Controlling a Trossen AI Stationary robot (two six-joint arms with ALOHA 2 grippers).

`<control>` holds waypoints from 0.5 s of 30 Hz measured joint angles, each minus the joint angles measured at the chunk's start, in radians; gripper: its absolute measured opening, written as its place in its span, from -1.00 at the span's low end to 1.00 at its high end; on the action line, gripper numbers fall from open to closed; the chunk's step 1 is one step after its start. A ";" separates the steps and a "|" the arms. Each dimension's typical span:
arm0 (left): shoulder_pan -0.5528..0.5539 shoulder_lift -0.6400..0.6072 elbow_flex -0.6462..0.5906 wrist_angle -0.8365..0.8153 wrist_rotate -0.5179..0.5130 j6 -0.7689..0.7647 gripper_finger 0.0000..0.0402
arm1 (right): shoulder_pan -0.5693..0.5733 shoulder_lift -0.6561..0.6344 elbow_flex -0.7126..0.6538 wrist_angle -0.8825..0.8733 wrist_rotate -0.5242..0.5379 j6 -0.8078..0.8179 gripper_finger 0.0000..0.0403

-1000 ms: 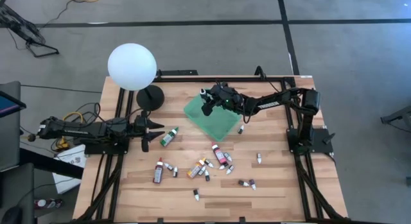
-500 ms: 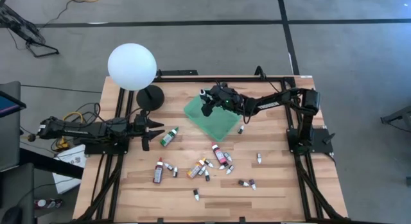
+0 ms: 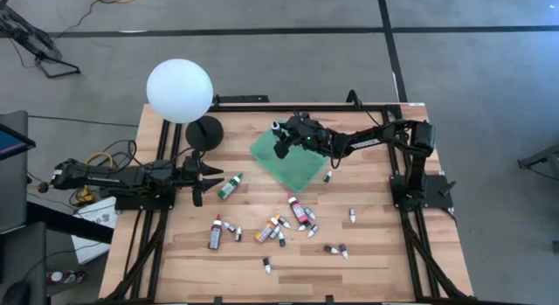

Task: Pick & Place food coloring
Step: Put the large black food coloring bottle into the green bin

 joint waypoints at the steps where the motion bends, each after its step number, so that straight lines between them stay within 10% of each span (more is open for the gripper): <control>1: 0.000 0.000 0.000 0.000 0.000 0.000 -0.31 | 0.000 0.000 0.000 -0.004 0.003 0.000 -0.41; 15: 0.000 0.000 0.000 -0.001 0.001 0.001 -0.31 | -0.002 0.000 0.000 -0.031 0.053 -0.009 -0.41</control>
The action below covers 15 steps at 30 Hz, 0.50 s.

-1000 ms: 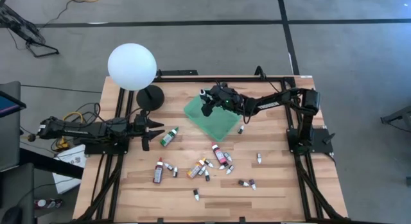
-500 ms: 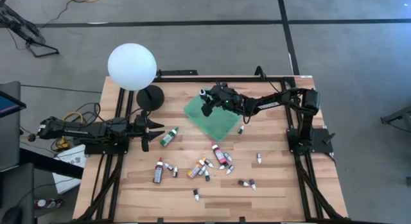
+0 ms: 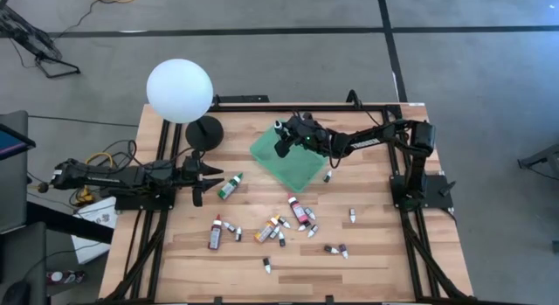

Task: Pick & Place food coloring
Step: Put the large black food coloring bottle into the green bin

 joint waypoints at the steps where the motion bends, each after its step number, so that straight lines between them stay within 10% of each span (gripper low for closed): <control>1: 0.000 0.000 0.000 0.000 0.000 -0.002 -0.31 | 0.000 0.000 0.000 0.005 0.000 0.000 -0.41; 15: 0.000 0.000 0.000 0.000 -0.001 -0.003 -0.31 | 0.003 0.000 0.000 0.006 0.090 0.009 -0.41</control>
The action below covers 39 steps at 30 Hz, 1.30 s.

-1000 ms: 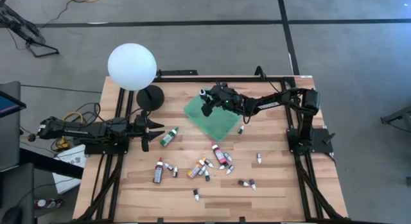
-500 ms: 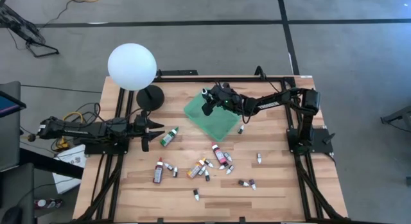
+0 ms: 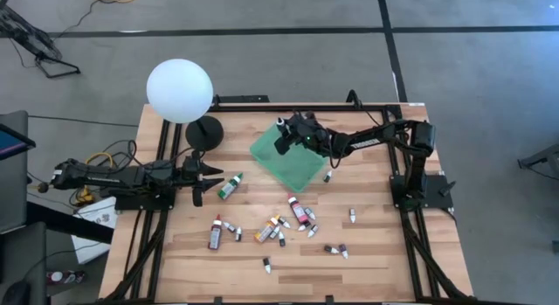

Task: Pick & Place food coloring
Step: Put the large black food coloring bottle into the green bin

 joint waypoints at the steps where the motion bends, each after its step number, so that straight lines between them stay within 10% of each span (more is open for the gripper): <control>1: 0.000 0.000 0.000 0.000 0.000 0.000 -0.31 | 0.000 0.000 0.000 0.000 0.005 0.006 -0.41; 39: 0.000 0.000 0.000 0.000 -0.009 0.008 -0.31 | 0.032 0.024 0.001 0.108 0.097 0.037 -0.41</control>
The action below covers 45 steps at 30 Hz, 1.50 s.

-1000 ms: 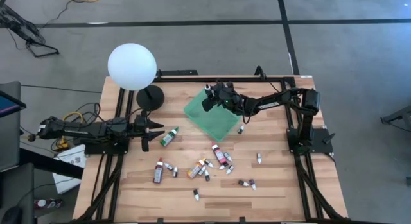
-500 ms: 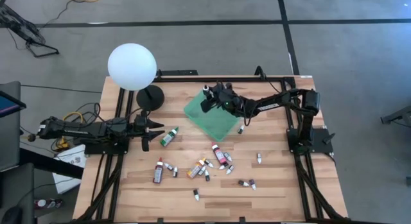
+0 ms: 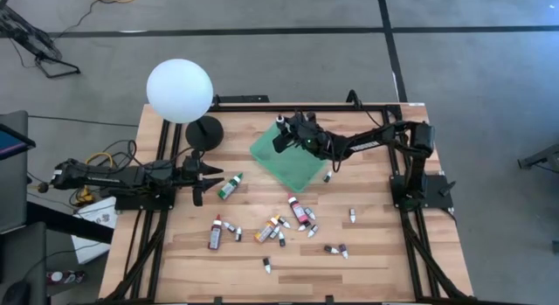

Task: Pick & Place food coloring
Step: Put the large black food coloring bottle into the green bin

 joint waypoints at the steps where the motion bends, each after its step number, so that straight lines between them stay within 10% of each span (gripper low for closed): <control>1: 0.000 0.000 0.000 0.000 0.000 0.000 -0.31 | 0.000 0.019 0.001 0.019 -0.003 -0.002 -0.41; 10: 0.000 0.000 0.000 -0.003 0.033 -0.009 -0.31 | 0.057 0.149 0.000 0.224 0.112 -0.085 -0.41; 45: 0.000 0.000 0.000 -0.002 0.021 -0.009 -0.31 | 0.011 0.139 -0.001 0.127 0.122 -0.037 -0.26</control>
